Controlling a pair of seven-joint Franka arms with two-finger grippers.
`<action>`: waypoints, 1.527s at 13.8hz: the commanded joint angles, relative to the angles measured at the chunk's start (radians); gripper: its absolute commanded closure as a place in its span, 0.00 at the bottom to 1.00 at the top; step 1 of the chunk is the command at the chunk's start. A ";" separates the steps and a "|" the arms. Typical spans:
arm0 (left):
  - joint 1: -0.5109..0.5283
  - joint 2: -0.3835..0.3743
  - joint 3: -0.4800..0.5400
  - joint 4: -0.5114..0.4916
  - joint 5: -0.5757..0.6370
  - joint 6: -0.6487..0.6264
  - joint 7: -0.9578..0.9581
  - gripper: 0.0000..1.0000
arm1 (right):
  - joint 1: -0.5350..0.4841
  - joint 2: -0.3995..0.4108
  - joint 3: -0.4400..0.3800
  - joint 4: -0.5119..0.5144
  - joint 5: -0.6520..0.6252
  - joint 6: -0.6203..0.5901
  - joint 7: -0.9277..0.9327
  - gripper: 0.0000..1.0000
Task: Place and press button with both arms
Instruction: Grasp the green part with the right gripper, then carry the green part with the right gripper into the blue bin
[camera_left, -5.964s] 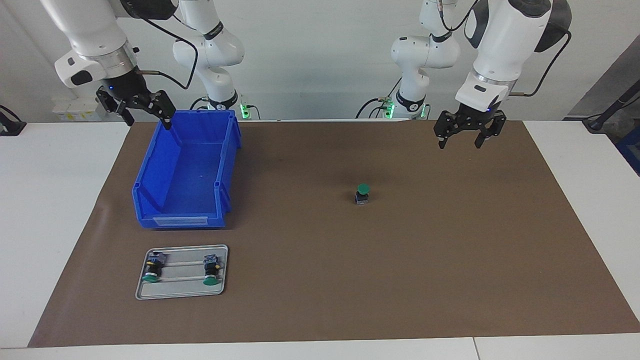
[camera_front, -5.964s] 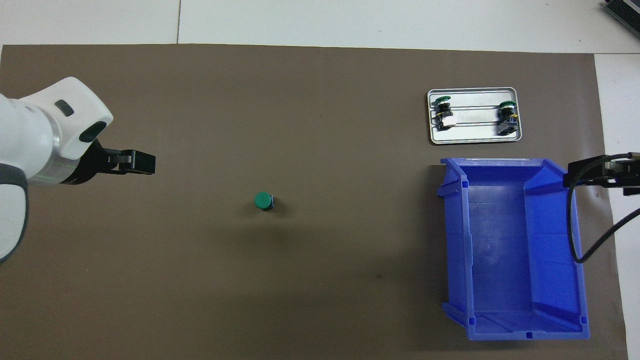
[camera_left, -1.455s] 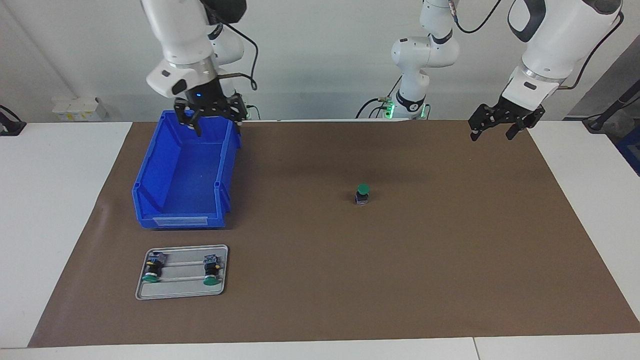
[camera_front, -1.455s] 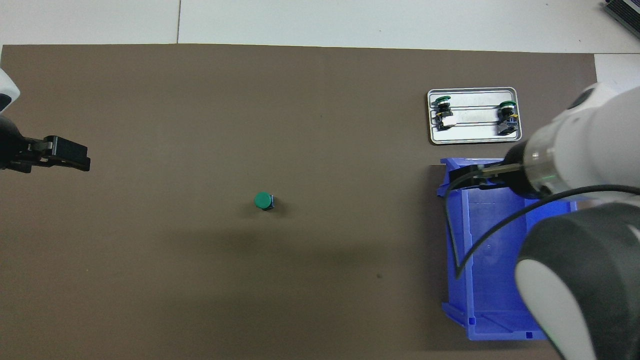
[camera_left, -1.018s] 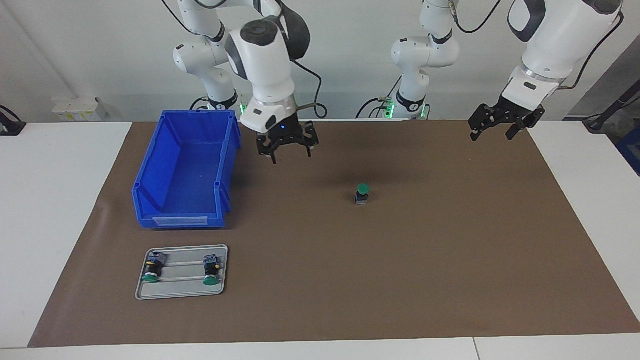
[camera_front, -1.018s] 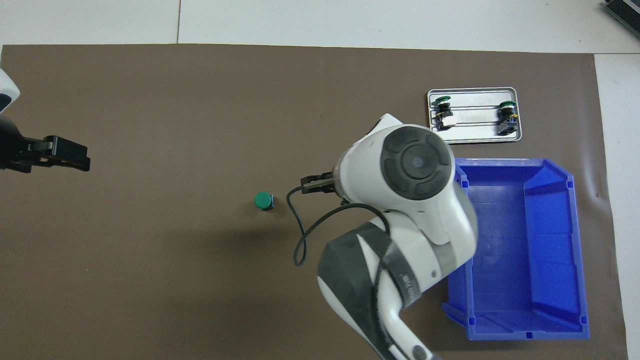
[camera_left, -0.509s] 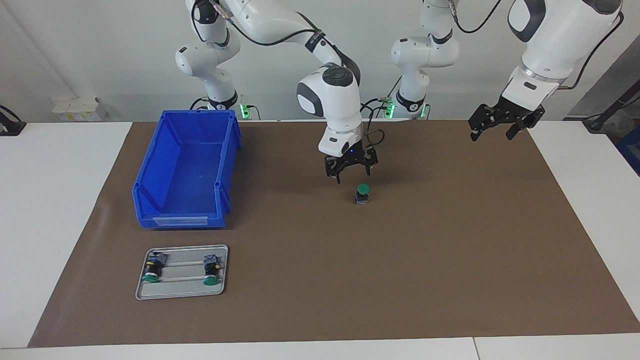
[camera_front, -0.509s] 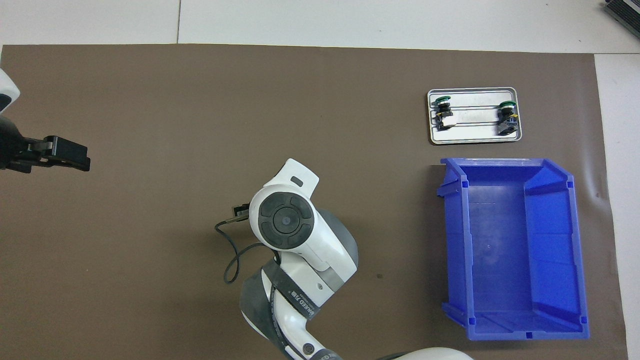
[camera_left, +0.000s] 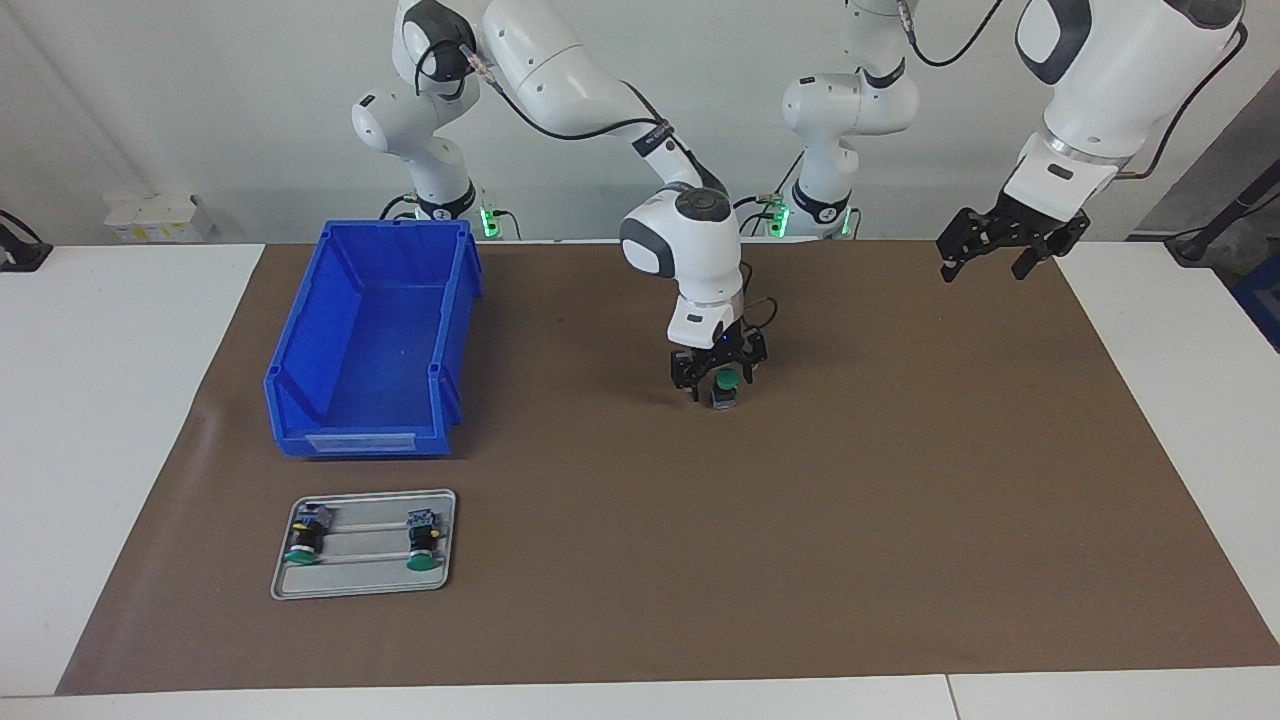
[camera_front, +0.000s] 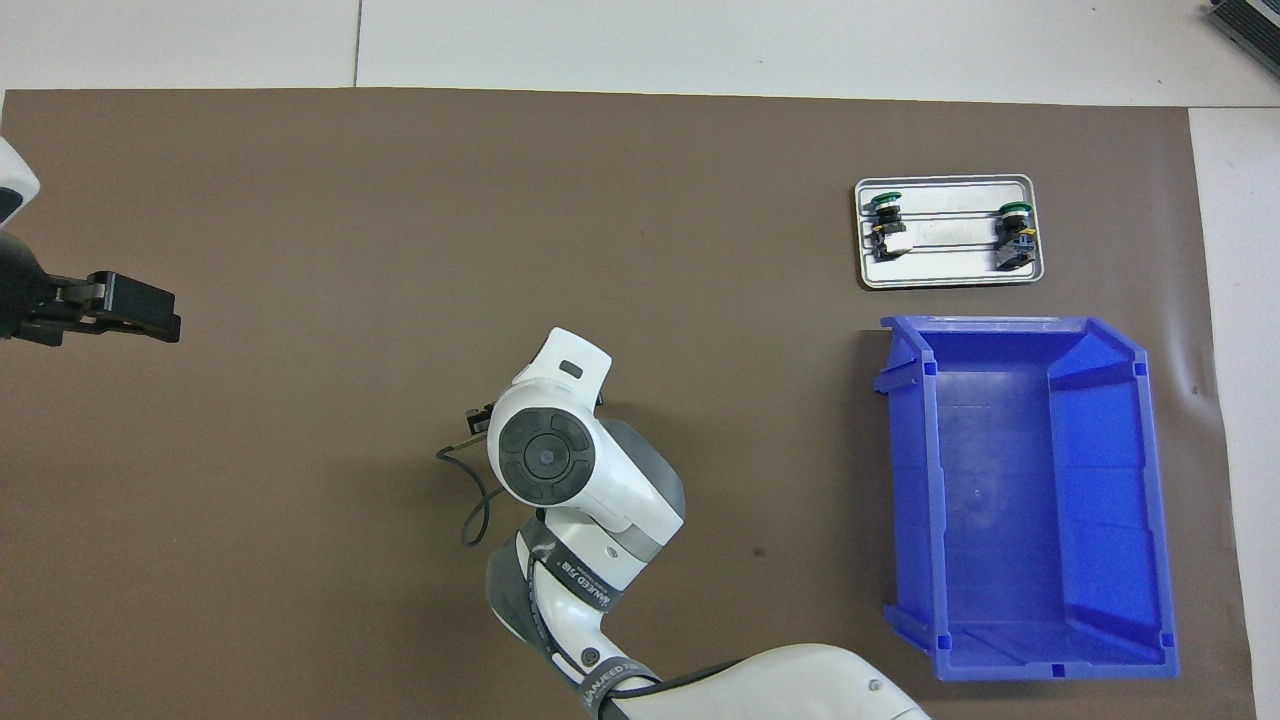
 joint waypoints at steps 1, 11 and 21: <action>0.011 -0.023 -0.006 -0.024 0.003 -0.001 0.010 0.00 | -0.002 0.008 -0.001 0.019 -0.026 0.007 0.007 0.13; 0.011 -0.023 -0.006 -0.024 0.003 -0.001 0.010 0.00 | -0.019 -0.015 -0.015 0.049 -0.010 -0.049 0.011 1.00; 0.011 -0.023 -0.006 -0.024 0.003 -0.001 0.010 0.00 | -0.547 -0.395 -0.015 -0.071 -0.003 -0.321 -0.419 1.00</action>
